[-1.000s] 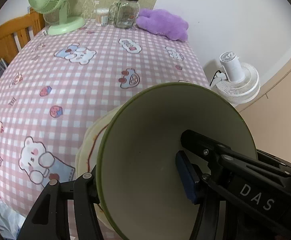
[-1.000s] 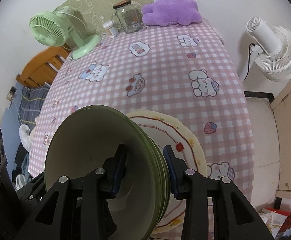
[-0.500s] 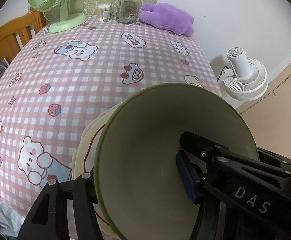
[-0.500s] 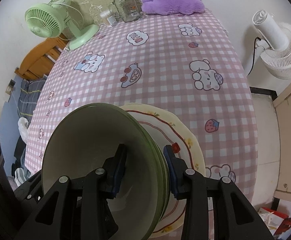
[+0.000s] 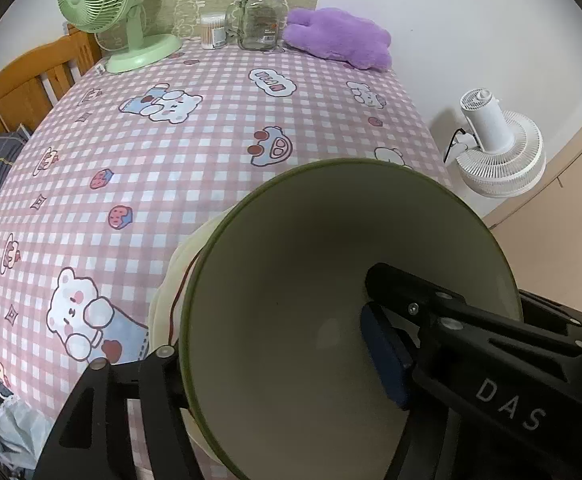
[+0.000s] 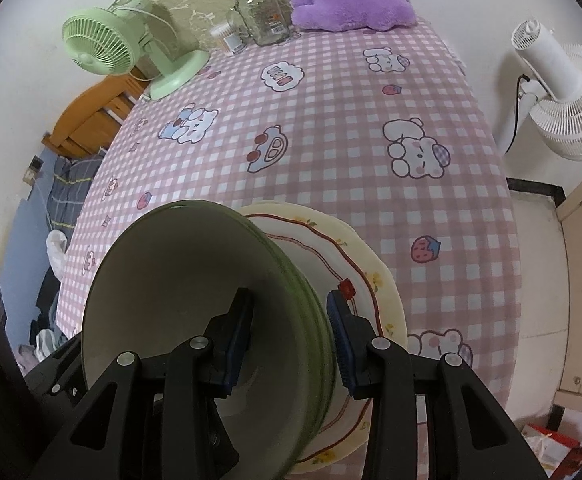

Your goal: Organize plates and bowls

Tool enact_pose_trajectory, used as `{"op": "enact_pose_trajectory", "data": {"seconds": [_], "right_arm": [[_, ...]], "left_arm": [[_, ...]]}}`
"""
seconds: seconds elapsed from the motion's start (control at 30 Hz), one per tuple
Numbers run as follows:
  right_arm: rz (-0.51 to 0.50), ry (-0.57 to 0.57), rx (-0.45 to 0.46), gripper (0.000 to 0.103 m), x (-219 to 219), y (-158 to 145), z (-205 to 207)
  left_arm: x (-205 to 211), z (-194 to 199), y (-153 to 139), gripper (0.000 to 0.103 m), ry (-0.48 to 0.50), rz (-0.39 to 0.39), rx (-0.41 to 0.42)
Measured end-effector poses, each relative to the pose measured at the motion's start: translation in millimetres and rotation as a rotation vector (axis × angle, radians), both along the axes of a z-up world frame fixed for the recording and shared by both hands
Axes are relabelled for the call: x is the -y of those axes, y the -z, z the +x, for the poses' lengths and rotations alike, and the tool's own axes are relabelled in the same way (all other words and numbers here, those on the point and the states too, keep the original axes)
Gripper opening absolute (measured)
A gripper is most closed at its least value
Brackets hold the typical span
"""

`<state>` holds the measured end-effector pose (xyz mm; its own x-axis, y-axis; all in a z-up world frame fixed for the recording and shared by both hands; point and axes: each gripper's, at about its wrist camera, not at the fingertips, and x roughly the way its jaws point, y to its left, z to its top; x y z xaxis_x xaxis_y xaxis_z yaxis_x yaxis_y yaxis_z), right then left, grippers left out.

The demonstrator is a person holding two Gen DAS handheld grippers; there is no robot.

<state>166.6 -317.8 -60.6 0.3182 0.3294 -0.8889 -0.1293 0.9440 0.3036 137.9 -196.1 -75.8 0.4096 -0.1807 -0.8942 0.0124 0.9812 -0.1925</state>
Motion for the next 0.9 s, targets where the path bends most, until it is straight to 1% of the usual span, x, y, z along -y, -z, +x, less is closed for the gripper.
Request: {"op": "enact_pose_trajectory", "data": {"seconds": [0.1, 0.17, 0.2, 0.27, 0.4, 0.53, 0.67, 0.77, 0.8, 0.83, 0.9], "right_arm": [[-0.040, 0.000, 0.021, 0.057, 0, -2, -4], [-0.048, 0.008, 0.035, 0.059, 1, -6, -7], [-0.052, 0.012, 0.047, 0.061, 1, -9, -9], [-0.057, 0.018, 0.069, 0.064, 0, -15, -11], [-0.068, 0.053, 0.130, 0.066, -3, -35, -18], [-0.114, 0.112, 0.199, 0.067, -8, -55, -26], [-0.129, 0.179, 0.249, 0.069, -17, -70, -33], [-0.136, 0.220, 0.284, 0.074, -32, -79, -41], [-0.134, 0.237, 0.302, 0.076, -40, -84, -45], [-0.135, 0.250, 0.315, 0.078, -46, -87, -47], [-0.133, 0.276, 0.337, 0.083, -60, -91, -52]], "left_arm": [[1, -1, 0, 0.074, 0.001, -0.003, -0.007], [0, -3, -4, 0.075, 0.006, -0.004, 0.000], [0, -5, -7, 0.079, 0.008, -0.004, 0.011], [-1, -8, -15, 0.085, 0.018, 0.000, 0.042], [-4, -14, -34, 0.089, 0.049, 0.011, 0.116], [-17, -18, -50, 0.089, 0.069, 0.008, 0.183], [-38, -19, -62, 0.090, 0.084, 0.012, 0.236], [-57, -23, -74, 0.091, 0.117, 0.017, 0.290], [-63, -25, -78, 0.095, 0.121, 0.032, 0.317], [-71, -28, -83, 0.103, 0.125, 0.052, 0.346], [-86, -30, -88, 0.103, 0.146, 0.062, 0.376]]}}
